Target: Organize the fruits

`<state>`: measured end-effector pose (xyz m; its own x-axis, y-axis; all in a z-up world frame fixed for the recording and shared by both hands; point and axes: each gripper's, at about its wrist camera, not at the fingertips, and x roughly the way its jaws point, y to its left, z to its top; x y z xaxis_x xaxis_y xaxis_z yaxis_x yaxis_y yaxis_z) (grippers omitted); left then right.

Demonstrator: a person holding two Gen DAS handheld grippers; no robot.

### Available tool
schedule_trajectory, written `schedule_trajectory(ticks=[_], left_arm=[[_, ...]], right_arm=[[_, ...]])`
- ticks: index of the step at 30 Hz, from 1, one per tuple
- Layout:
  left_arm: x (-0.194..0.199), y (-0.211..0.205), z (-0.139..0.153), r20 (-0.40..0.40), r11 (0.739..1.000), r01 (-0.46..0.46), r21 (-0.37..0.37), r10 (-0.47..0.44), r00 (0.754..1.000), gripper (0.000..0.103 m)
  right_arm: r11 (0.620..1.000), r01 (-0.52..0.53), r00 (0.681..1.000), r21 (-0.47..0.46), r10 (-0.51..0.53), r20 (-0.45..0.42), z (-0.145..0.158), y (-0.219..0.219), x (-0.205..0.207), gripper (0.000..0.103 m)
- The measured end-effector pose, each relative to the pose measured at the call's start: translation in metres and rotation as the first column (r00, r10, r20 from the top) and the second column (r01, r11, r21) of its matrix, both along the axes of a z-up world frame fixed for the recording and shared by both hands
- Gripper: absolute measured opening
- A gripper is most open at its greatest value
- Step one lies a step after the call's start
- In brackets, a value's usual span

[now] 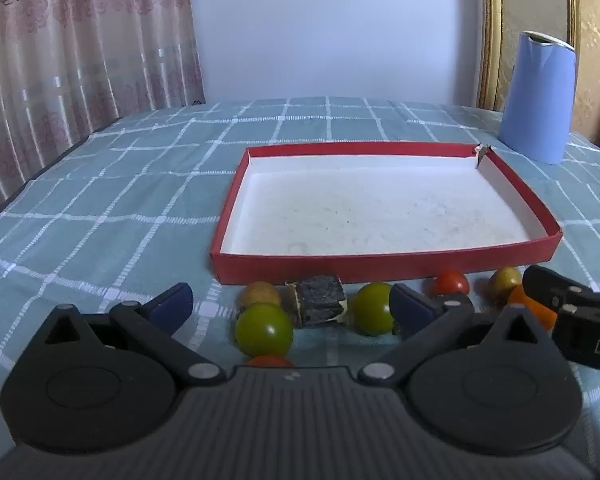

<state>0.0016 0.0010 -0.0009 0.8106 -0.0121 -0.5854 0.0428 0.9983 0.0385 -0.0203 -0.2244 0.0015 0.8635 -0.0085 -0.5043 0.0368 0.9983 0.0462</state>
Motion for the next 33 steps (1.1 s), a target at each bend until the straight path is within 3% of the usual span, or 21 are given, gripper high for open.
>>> schedule_trajectory(ticks=[3, 6, 33], left_arm=[[0.003, 0.007, -0.002, -0.009, 1.0, -0.005, -0.026, 0.004, 1.0, 0.103], [0.0, 0.0, -0.003, 0.009, 1.0, -0.012, 0.023, 0.012, 1.0, 0.103], [0.001, -0.004, -0.009, -0.003, 1.0, 0.02, 0.007, -0.02, 1.0, 0.103]], right_arm=[[1.0, -0.001, 1.0, 0.016, 0.001, -0.003, 0.002, 0.001, -0.002, 0.103], [1.0, -0.002, 1.0, 0.019, 0.002, -0.012, -0.003, -0.001, 0.0, 0.103], [1.0, -0.005, 1.0, 0.008, 0.005, -0.015, 0.0, 0.004, -0.004, 0.103]])
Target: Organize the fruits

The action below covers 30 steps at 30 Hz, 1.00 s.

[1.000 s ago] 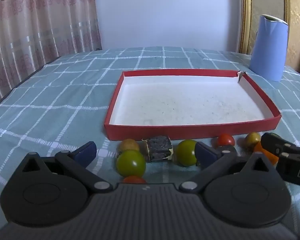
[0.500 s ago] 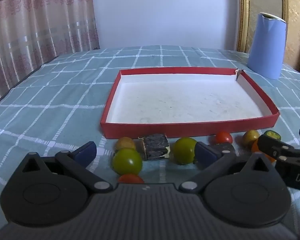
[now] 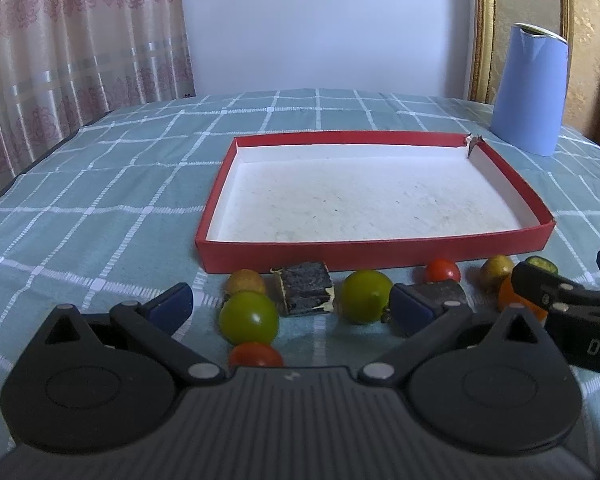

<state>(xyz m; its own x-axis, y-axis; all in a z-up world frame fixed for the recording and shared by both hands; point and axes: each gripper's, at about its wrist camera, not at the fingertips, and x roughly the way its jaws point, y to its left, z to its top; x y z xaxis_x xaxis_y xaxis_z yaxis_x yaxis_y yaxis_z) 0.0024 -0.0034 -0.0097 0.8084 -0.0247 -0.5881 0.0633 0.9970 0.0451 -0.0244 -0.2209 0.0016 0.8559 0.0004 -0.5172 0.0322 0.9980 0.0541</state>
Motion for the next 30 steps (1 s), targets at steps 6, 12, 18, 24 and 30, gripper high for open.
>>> schedule_trajectory(ticks=[6, 12, 18, 24, 30], left_arm=[[-0.0019, -0.0003, 0.0004, 0.004, 1.0, 0.005, 0.002, -0.005, 1.0, 0.103], [-0.0022, 0.0008, -0.0001, 0.002, 1.0, 0.007, 0.002, -0.007, 1.0, 0.103], [-0.0021, 0.0004, -0.0003, 0.003, 1.0, 0.008, 0.003, -0.008, 1.0, 0.103], [-0.003, 0.0001, -0.0009, 0.005, 1.0, 0.01, 0.004, -0.01, 1.0, 0.103], [-0.0033, 0.0001, -0.0018, 0.004, 1.0, 0.011, 0.007, -0.011, 1.0, 0.103]], right_arm=[[1.0, -0.003, 1.0, -0.001, 0.003, 0.004, 0.0008, -0.0002, -0.0009, 0.103], [1.0, -0.002, 1.0, 0.006, 0.002, 0.003, 0.0002, -0.0003, -0.0016, 0.103], [1.0, -0.008, 1.0, -0.002, 0.008, 0.003, 0.0, 0.0008, -0.0018, 0.103], [1.0, -0.007, 1.0, 0.005, 0.007, -0.002, -0.0004, -0.0004, -0.0015, 0.103], [1.0, -0.008, 1.0, 0.011, 0.008, -0.01, -0.0024, -0.0014, -0.0018, 0.103]])
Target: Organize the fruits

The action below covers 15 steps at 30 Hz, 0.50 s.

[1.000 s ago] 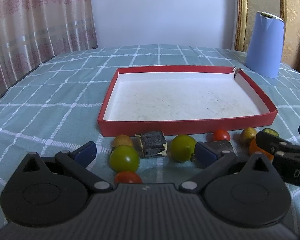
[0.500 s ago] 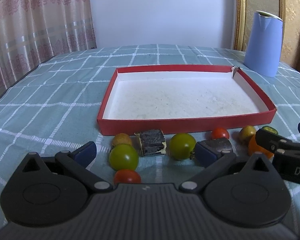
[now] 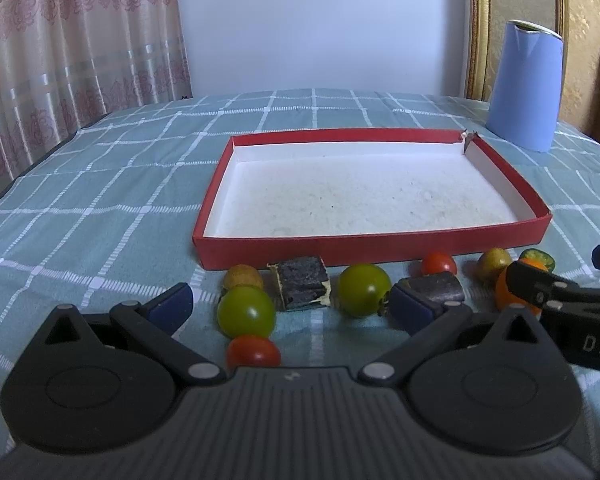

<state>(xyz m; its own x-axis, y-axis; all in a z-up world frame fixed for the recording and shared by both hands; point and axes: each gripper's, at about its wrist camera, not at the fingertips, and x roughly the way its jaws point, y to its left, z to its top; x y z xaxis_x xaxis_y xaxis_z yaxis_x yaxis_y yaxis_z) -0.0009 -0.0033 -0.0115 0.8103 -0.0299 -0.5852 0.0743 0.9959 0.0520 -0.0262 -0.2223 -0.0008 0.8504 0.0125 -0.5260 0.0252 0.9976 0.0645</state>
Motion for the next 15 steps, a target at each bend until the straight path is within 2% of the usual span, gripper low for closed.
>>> schedule_trajectory(ticks=[15], left_arm=[[-0.0033, -0.0025, -0.0035, -0.009, 1.0, 0.016, -0.001, -0.016, 1.0, 0.103]], right_arm=[[1.0, 0.008, 1.0, 0.0, -0.008, -0.008, -0.0025, -0.0041, -0.0032, 0.103]])
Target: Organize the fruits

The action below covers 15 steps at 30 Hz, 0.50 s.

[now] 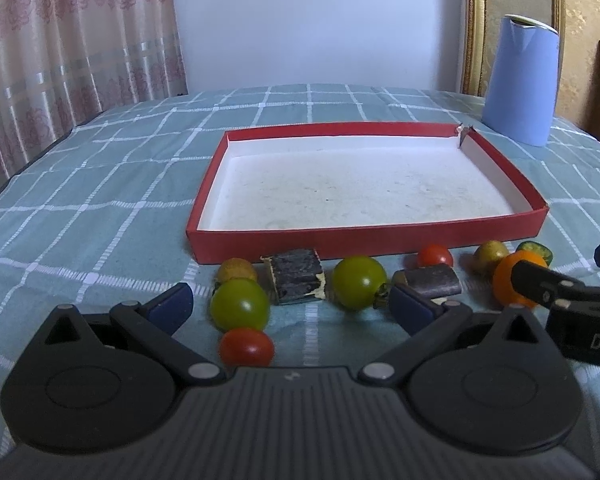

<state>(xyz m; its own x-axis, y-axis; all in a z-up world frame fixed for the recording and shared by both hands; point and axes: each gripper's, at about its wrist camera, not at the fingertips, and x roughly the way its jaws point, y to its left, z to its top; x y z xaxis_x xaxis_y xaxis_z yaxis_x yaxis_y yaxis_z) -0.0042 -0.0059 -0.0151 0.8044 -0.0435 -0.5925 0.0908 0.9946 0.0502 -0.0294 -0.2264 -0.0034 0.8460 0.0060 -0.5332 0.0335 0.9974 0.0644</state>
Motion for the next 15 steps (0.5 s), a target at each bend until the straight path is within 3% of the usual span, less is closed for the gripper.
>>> schedule_trajectory(ticks=[11, 15], left_arm=[[-0.003, 0.007, -0.01, -0.016, 1.0, 0.015, -0.016, -0.015, 1.0, 0.103], [-0.002, 0.008, -0.013, -0.022, 1.0, 0.008, -0.016, -0.008, 1.0, 0.103]], right_arm=[[0.999, 0.008, 1.0, -0.034, -0.007, 0.027, 0.0, -0.01, -0.021, 0.102], [0.999, -0.035, 0.999, -0.013, 0.035, 0.017, 0.0, -0.006, -0.017, 0.091]])
